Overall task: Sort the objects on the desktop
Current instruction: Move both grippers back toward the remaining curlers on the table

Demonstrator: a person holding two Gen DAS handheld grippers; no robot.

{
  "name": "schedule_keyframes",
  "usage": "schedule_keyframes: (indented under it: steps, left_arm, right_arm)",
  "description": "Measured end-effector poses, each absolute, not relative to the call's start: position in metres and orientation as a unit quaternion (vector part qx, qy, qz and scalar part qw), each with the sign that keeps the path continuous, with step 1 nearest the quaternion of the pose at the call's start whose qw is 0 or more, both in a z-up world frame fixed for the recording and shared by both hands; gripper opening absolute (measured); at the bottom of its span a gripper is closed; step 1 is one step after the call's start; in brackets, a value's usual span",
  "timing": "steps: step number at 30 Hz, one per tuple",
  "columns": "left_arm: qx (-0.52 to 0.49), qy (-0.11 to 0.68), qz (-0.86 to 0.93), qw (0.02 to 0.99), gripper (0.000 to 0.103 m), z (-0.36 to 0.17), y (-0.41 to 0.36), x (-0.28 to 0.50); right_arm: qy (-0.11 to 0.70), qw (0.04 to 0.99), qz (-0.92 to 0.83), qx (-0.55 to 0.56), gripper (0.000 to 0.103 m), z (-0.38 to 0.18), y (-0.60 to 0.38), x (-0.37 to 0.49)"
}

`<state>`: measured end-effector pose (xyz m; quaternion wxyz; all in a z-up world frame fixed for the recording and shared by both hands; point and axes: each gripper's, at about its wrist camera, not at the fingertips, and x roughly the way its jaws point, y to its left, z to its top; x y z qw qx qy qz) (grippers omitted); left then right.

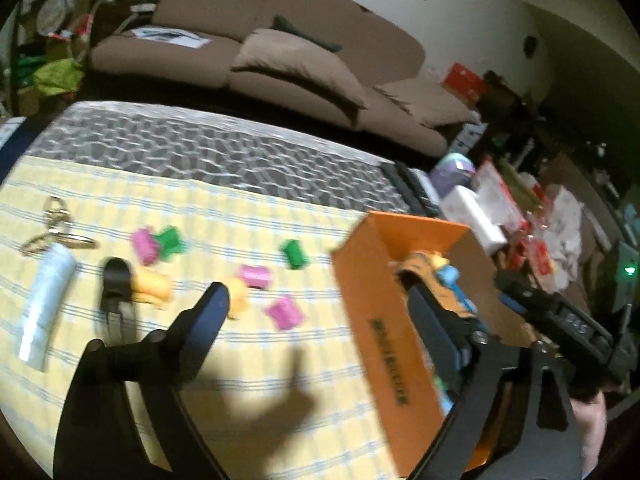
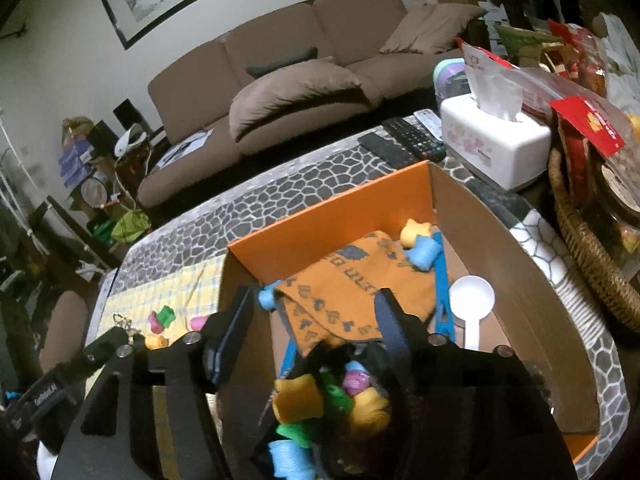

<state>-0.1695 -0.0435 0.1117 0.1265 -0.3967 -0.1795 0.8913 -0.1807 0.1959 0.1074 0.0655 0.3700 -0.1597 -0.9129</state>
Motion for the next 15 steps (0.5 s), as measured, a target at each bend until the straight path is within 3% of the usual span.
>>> schedule_keyframes:
  steps: [7,15]
  left_arm:
    - [-0.419,-0.161,0.890,0.080,0.097,0.096,-0.089,-0.157]
    - [-0.430,-0.158,0.887,0.053,0.097,0.087,-0.126,-0.149]
  right_arm:
    - [-0.137,0.100,-0.913,0.370,0.079,0.112,0.153,-0.182]
    - [-0.109,0.146,-0.909,0.374,0.083,0.113,0.096,-0.184]
